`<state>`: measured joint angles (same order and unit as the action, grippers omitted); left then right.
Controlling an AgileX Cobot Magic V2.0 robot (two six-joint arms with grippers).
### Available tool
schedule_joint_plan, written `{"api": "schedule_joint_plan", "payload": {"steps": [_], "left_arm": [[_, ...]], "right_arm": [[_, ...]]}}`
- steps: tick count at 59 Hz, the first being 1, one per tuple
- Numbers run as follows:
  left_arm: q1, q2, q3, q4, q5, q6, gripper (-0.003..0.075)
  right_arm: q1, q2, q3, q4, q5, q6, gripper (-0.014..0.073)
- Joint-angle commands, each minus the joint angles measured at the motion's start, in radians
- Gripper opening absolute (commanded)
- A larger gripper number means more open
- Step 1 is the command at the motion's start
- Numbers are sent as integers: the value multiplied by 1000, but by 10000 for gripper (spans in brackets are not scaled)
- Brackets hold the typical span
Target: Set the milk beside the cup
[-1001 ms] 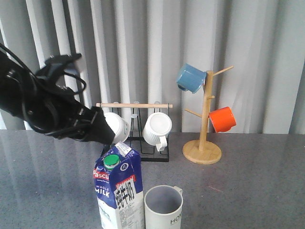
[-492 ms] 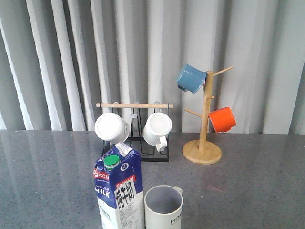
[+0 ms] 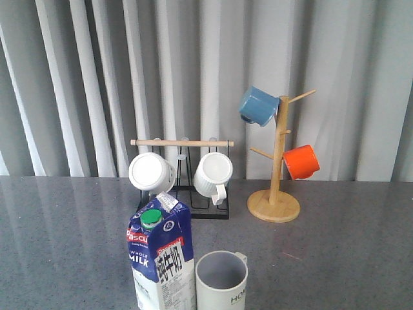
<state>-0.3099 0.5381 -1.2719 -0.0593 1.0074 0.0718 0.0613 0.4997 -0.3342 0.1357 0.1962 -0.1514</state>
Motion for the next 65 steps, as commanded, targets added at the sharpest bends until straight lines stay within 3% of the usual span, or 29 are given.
{"api": "schedule_joint_plan", "payload": {"steps": [1, 20, 31, 37, 54, 58, 65], "left_arm": [[-3, -25, 76, -8, -99, -34, -8], [-3, -44, 294, -4, -71, -33, -7], [-3, -44, 357, 59, -155, -32, -7], [-3, -50, 472, 76, -345, -31, -7], [46, -289, 1027, 230, -1132, -35, -7], [82, -378, 1114, 221, -1193, -44, -7], [174, -507, 1199, 160, -1164, -40, -7]], "right_arm": [[-8, 4, -26, -9, -72, -5, -4], [-8, 4, -26, -9, -72, -5, -4], [-8, 4, -26, -9, -72, -5, -4], [-8, 4, -26, -9, -72, -5, -4], [-8, 4, -26, -9, -72, -5, -4], [-8, 4, -26, -9, -72, -5, -4], [-8, 4, -26, -9, -72, -5, -4]]}}
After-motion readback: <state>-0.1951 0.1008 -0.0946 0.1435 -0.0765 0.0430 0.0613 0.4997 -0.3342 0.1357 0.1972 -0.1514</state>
